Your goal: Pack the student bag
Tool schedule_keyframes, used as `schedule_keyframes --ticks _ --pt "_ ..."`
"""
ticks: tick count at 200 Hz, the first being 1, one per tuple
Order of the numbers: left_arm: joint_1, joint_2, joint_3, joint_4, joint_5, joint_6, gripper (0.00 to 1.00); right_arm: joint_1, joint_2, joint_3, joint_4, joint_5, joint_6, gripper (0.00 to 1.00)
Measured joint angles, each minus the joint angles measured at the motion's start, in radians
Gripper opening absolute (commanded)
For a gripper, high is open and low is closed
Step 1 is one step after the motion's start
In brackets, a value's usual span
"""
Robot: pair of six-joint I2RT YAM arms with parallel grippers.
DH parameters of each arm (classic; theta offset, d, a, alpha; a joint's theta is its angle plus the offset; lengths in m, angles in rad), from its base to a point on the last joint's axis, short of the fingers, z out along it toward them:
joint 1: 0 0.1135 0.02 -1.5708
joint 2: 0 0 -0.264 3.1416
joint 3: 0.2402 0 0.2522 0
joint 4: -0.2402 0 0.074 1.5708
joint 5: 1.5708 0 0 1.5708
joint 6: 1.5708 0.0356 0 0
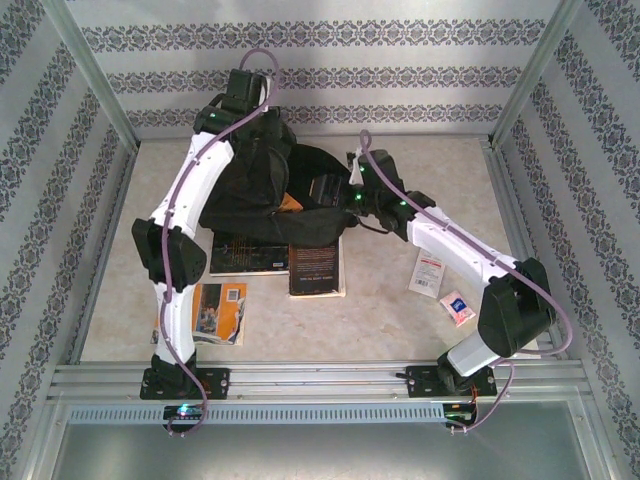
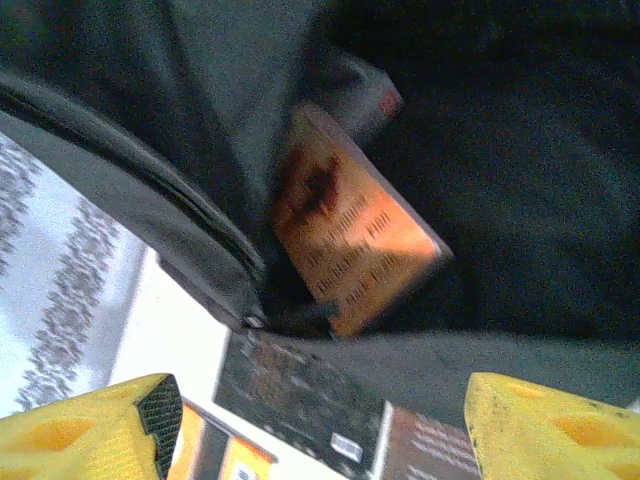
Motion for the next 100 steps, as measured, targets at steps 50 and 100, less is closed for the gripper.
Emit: schedule_keyframes --ticks 50,100 --pt "-0.032 -0.113 -0.259 0.036 0.111 -0.075 0.72 -0.024 -0.01 -0.154 -0.109 -0.024 -0.012 0.74" --pt "-0.068 -0.524 -0.844 0.209 0.201 -0.194 0.71 -0.031 -0.005 -0.275 -0.134 -0.094 -0.011 0.73"
